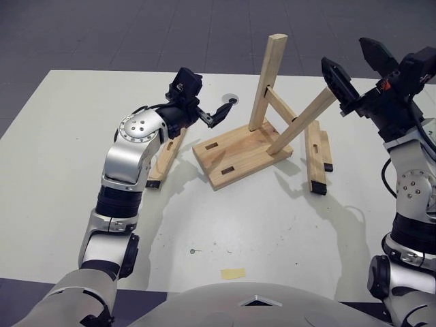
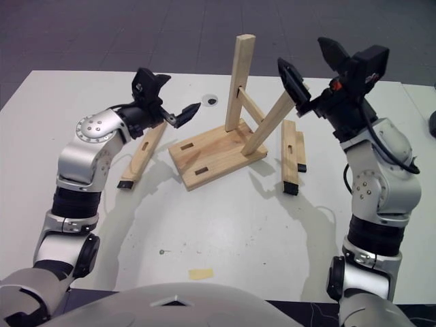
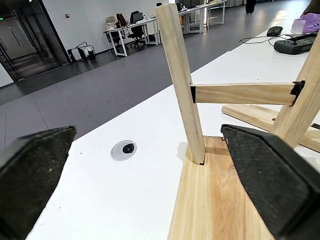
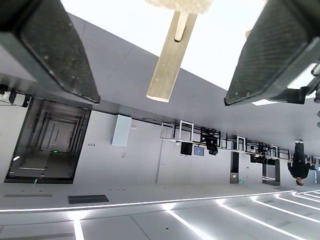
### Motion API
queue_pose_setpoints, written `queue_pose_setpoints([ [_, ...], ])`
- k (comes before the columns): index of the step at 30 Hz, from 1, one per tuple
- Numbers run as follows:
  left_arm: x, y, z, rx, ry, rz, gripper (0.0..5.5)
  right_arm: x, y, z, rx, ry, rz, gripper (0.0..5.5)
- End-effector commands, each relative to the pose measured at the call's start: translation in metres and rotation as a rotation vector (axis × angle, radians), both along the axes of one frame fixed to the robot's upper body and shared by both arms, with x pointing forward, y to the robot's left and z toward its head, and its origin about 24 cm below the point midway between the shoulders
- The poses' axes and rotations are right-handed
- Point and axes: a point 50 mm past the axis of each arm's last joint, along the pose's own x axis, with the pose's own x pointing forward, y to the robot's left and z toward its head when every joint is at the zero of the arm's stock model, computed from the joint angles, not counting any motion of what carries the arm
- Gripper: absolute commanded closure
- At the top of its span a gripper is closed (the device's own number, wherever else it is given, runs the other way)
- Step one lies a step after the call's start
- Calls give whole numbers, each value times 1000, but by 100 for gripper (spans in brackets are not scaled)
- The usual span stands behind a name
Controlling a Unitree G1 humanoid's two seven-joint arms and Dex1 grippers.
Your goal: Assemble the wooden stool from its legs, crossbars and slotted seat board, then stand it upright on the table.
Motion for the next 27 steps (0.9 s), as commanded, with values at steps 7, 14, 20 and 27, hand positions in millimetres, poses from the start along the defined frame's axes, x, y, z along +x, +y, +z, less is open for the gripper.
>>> queue_pose_setpoints([
  [7, -3, 0, 0, 5, 10, 2, 10, -5, -3, 6, 83, -9, -39, 12],
  [14, 8, 5, 1, 55, -28, 73, 10, -25, -31, 16, 333, -108, -283, 12],
  [20, 15, 17, -19, 112, -25, 196, 10, -46, -58, -16, 409, -77, -850, 12],
  [27, 14, 22, -16, 125, -69, 233, 10, -43, -10, -65, 437, 296, -990, 12],
])
